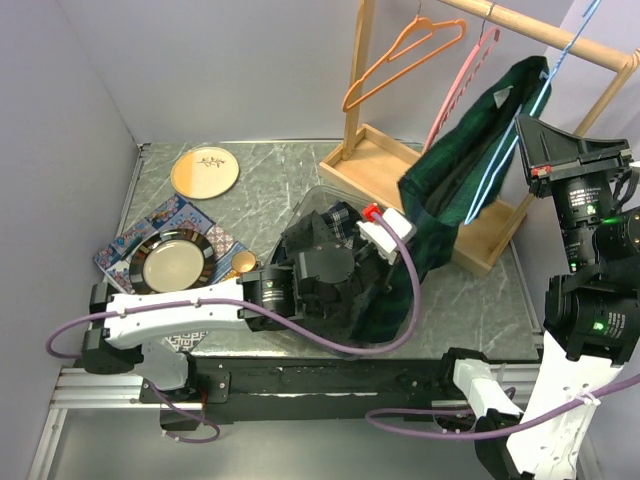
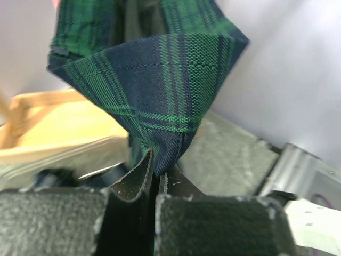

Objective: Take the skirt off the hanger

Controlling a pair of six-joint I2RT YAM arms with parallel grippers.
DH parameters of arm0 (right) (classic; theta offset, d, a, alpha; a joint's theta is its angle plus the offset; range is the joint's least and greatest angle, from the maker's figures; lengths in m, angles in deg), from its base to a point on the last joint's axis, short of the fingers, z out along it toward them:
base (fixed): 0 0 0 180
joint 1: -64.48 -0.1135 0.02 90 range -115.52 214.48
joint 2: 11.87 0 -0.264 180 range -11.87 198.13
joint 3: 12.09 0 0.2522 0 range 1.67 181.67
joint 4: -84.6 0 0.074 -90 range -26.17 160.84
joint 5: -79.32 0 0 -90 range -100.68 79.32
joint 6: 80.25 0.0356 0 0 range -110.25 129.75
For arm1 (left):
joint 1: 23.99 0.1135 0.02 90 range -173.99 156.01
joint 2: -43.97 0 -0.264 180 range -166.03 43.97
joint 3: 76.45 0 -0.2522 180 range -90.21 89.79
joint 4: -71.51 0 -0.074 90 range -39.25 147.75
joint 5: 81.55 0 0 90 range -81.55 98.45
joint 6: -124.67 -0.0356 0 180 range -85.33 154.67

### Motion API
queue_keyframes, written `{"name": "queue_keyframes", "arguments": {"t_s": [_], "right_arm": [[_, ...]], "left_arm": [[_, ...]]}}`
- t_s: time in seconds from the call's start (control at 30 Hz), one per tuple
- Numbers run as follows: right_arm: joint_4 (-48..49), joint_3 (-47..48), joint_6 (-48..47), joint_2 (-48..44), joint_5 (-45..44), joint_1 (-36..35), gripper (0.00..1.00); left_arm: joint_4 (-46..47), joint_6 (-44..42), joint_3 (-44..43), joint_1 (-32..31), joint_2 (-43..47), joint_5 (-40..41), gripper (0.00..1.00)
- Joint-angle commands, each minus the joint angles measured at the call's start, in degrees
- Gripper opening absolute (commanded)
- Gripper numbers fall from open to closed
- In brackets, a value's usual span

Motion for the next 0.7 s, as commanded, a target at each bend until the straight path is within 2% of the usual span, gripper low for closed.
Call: {"name": "queue_keyframes", "arguments": {"t_s": [0.0,0.03,0.13,0.27,0.33,0.5,0.57,0.67], "right_arm": [[13.18,4.31,0.94,1.58,3.49,0.24,0.00],[13.00,5.54,1.47,2.54,5.61,0.24,0.00],[11.34,10.03,3.85,4.65,16.50,0.24,0.00],[17.65,3.28,8.07,1.41,27.59,0.24,0.00],[15.65,2.83,6.15,0.36,29.88,0.24,0.00],[8.97,0.91,0.61,-1.75,30.59,0.07,0.00],[4.25,-1.12,-3.50,-4.30,27.72,-1.33,0.00],[0.27,-8.75,-6.33,-9.57,24.10,-4.23,0.00]], "left_arm": [[-3.54,-0.73,0.53,-0.64,6.98,11.86,0.01],[-3.20,-1.96,1.05,-0.64,7.95,16.15,0.01],[-0.91,-8.02,0.89,-0.64,12.17,19.35,0.01],[0.76,-14.34,-2.53,-0.56,15.95,21.90,0.01],[0.41,-16.11,-6.04,-0.56,16.13,22.43,0.01],[0.59,-17.97,-9.49,-0.56,17.10,19.29,0.01],[-0.11,-17.00,-10.27,-0.56,17.62,17.70,0.01],[-1.43,-15.77,-11.59,-0.64,17.71,15.41,0.01]]}}
